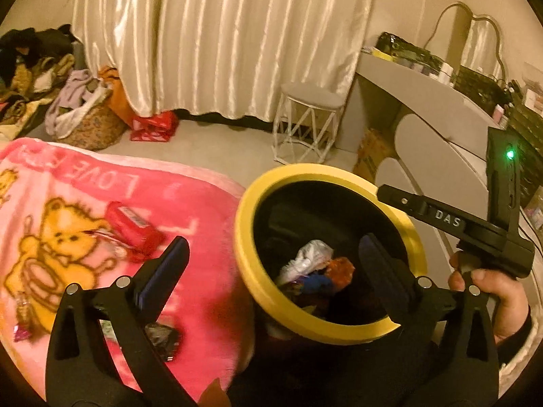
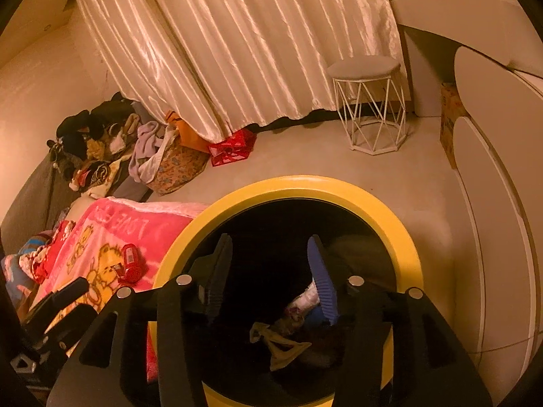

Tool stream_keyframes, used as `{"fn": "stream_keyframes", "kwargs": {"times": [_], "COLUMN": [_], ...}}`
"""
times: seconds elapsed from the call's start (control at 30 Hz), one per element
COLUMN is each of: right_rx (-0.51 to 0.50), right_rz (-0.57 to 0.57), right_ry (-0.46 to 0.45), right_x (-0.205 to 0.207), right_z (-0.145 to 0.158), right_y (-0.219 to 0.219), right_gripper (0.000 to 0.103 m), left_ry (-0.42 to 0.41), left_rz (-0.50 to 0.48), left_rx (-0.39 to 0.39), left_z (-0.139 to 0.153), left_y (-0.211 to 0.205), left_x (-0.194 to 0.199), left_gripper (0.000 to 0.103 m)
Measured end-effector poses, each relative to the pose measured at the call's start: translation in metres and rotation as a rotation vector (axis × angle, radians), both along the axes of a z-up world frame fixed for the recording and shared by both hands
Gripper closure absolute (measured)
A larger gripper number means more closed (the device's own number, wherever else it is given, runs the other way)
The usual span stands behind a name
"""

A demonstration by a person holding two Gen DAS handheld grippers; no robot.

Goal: Collect trash
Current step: 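Open the right tool to drop the purple wrapper into the bin, then move both open tools back over the green packet and red wrapper on the blanket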

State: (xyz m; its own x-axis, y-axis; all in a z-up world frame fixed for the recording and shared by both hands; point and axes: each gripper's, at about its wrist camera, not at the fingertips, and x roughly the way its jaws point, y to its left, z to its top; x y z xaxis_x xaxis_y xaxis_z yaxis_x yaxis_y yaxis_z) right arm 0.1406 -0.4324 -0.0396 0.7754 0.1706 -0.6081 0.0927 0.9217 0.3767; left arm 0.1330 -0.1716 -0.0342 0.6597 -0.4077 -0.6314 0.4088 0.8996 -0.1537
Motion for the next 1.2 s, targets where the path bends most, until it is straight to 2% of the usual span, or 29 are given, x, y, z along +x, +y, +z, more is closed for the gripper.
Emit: {"fn": "stream_keyframes", "kwargs": {"times": [0.37,0.57,0.9,1.2], "right_rx": [-0.036,-0.059,-0.105,-0.106], "right_rz": [0.079,0.157,0.306,0.418], "right_ry": [-0.033,-0.054,-0.105,-0.102], "right_x": [0.001,0.002,-0.003,-0.007], "right_z": [0.013,0.018,0.027,0.023], "right_y": [0.030,0.059,0.108,0.142], "right_gripper": [0.049,0.048,0.045,0.044], "left_ry": [-0.048,-0.078,-0.054,-0.044], "left_rz": [0.120,0.193,0.281,0.346], "left_rx": [0.006,0.048,0.022,-0.001], "left_z": [0.014,0.017,0.014,0.013], "left_y": [0.035,0.053,0.090,0.115], "left_x": [-0.004,-0.005,-0.003,0.000], "left_gripper": [0.011,0.011,0.011,0.011]}}
